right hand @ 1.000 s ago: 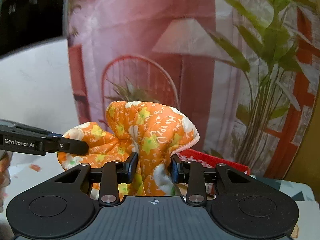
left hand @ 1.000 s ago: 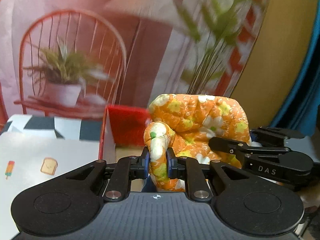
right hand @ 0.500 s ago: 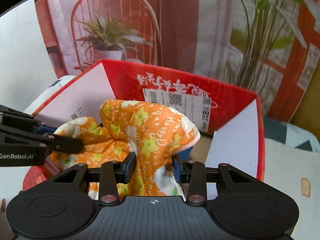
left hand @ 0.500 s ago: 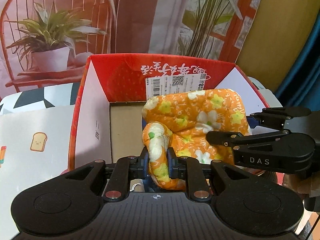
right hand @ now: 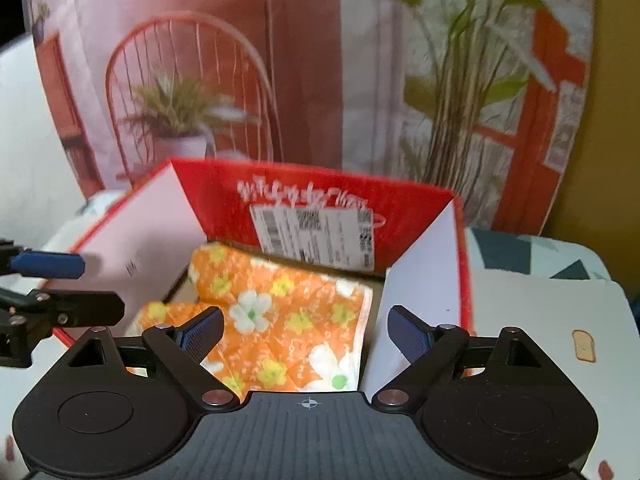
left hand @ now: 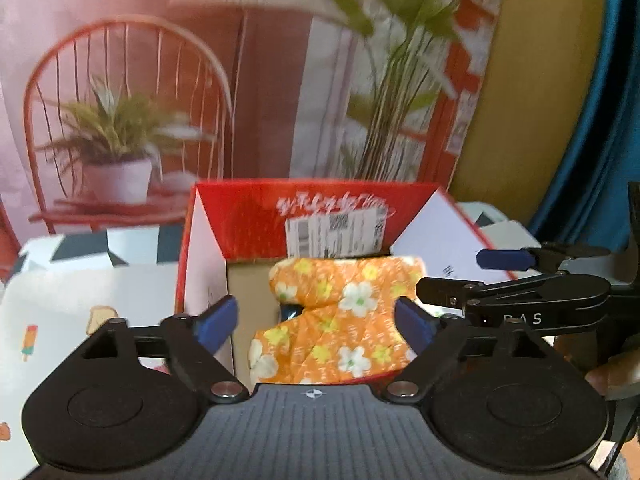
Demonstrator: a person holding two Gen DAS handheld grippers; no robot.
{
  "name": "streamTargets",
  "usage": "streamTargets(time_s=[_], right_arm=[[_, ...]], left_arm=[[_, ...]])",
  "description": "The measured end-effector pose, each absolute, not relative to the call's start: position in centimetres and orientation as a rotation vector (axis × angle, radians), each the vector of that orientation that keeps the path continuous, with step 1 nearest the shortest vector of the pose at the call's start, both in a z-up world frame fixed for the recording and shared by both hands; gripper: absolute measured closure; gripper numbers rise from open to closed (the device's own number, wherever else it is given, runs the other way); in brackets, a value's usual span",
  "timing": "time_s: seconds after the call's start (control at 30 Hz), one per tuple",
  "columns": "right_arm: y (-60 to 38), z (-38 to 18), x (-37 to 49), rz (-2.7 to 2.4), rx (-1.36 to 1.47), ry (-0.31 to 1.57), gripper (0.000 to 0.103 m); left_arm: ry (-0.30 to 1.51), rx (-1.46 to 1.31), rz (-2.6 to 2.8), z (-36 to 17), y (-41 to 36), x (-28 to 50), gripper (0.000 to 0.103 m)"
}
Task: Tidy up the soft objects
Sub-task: 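Drop the orange mitt into the box by opening the left tool, then return the left tool to the pile and grasp the black glove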
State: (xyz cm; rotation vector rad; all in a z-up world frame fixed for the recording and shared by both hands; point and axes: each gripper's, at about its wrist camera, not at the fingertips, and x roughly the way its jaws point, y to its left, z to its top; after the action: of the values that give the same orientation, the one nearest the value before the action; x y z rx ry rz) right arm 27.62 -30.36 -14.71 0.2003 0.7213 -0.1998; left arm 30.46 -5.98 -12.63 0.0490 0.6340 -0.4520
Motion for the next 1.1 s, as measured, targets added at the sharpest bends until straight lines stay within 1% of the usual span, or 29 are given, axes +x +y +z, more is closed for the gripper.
streamTargets(time_s=[0.1,0.23,0.37,0.47,0.7,0.77,0.83,0.87,1.03,1.1], right_arm=[[-29.7,-13.8,25.4,-0.191,0.232,0.646,0.012],[-27.9,-12.9,22.0,-0.165,0.187,0.558,0.012],[-26.9,-12.6,18.7,-0.143,0.190,0.519,0.012],[-26.1,-12.9,16.4,-0.112,0.176,0.513,0.012],[-23.8,-16.3,12.9,-0.045,0.199,0.649,0.012],[-23.1,-17.7,12.2,-0.038,0.209,0.697,0.012],[-22.6,-19.1,11.6,-0.039,0.211,0.744,0.013],[-22.3,-19.7,11.2,-0.040,0.209,0.765,0.013],[-21.9,-21.9,9.6,-0.072,0.213,0.843,0.013],[-22.1,-22.4,9.4,-0.086,0.223,0.869,0.015]], left_arm=[[0.593,0.094,-0.451,-11.9,-6.0,28.3,0.012],[0.564,0.107,-0.438,-11.7,-5.1,25.7,0.012],[0.594,0.043,-0.449,-12.7,-3.3,23.4,0.012],[0.649,-0.010,-0.448,-14.4,-2.0,22.0,0.012],[0.823,-0.116,-0.471,-19.3,-1.2,19.5,0.020],[0.864,-0.143,-0.469,-20.6,-1.1,19.3,0.024],[0.893,-0.164,-0.473,-21.6,-1.2,19.3,0.032],[0.906,-0.170,-0.477,-22.0,-1.2,19.3,0.034],[0.964,-0.177,-0.488,-23.7,-1.2,18.9,0.037],[0.988,-0.173,-0.493,-24.2,-1.3,18.7,0.038]])
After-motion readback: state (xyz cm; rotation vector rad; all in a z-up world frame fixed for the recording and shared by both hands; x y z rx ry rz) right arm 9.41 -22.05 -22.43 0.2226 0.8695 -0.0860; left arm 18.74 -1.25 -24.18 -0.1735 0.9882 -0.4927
